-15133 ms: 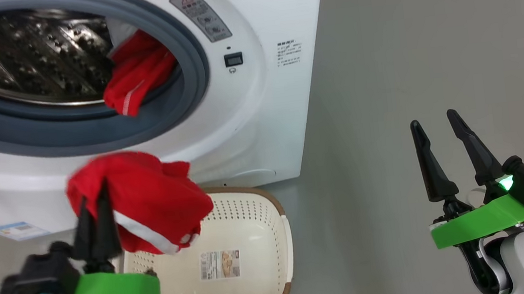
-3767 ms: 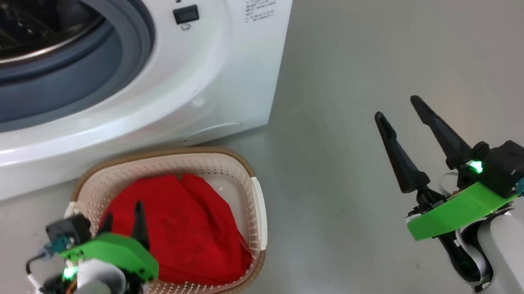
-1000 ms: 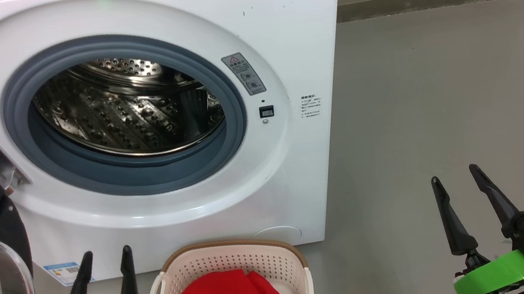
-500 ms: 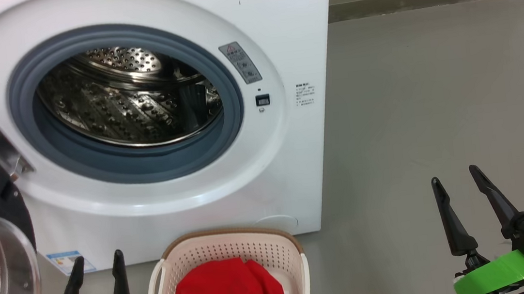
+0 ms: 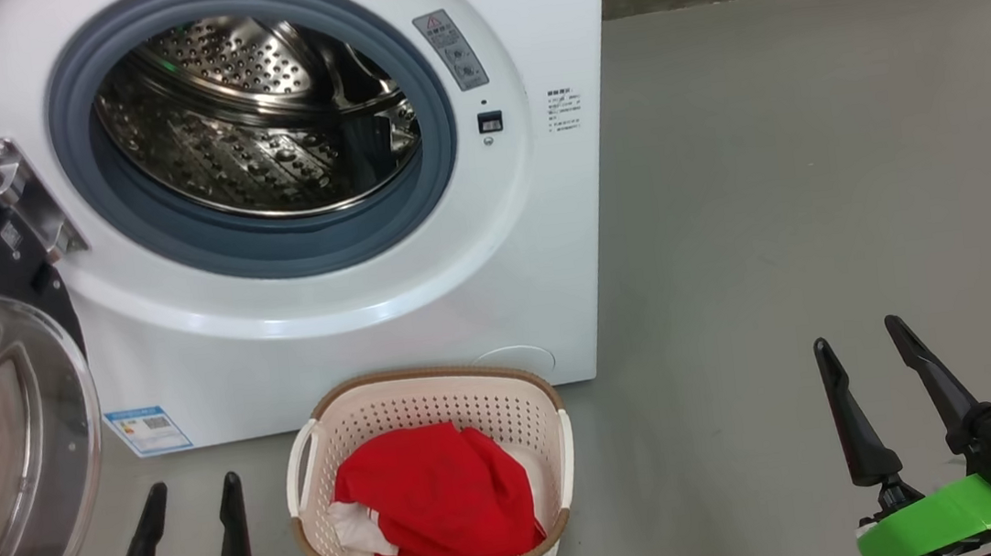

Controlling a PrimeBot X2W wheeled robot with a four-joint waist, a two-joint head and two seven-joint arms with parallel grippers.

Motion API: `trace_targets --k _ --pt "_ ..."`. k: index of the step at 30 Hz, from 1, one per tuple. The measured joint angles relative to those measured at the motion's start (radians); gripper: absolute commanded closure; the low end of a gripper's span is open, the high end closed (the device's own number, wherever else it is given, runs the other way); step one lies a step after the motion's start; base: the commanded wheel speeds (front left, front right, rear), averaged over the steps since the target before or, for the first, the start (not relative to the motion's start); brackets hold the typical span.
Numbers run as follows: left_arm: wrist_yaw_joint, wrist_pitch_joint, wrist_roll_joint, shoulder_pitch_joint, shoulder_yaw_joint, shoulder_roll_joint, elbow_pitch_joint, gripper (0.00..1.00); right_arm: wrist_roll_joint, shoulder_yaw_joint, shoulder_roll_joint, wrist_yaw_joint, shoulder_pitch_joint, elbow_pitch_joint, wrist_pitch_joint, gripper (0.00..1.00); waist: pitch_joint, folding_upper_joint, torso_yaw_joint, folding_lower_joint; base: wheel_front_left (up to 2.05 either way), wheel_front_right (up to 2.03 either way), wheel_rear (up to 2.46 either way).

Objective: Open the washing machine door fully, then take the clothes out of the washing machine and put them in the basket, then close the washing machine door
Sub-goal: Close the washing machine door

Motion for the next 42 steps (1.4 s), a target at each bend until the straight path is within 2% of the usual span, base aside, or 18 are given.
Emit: trace_targets --k 15,24,29,33,42 --pt "0.000 0.000 0.006 0.000 0.029 -0.006 0.009 0.00 0.001 -0.002 0.000 0.000 0.000 0.005 0.000 0.00 0.001 0.0000 0.012 0.0000 -0.06 0.06 0.00" --pt "0.013 0.000 0.050 -0.001 0.040 -0.023 -0.005 0.00 0.002 0.024 0.000 0.000 0.000 0.011 0.000 0.00 0.006 0.0000 0.063 0.0000 0.00 0.00 0.00" --pt "0.033 0.000 0.065 -0.001 0.034 -0.030 -0.038 0.00 0.004 0.031 -0.001 0.000 -0.001 0.011 0.000 0.00 0.014 0.0000 0.108 0.0000 0.00 0.00 0.00" --pt "0.072 0.000 0.067 -0.001 0.030 -0.032 -0.063 0.00 0.010 0.040 -0.003 0.000 -0.007 0.009 0.000 0.00 0.025 0.0000 0.148 0.0000 0.00 0.00 0.00" --pt "0.119 0.000 0.061 -0.001 -0.002 -0.035 -0.128 0.00 0.010 0.064 -0.010 0.000 -0.053 0.005 0.000 0.00 0.054 0.0000 0.247 0.0000 0.00 0.00 0.00"
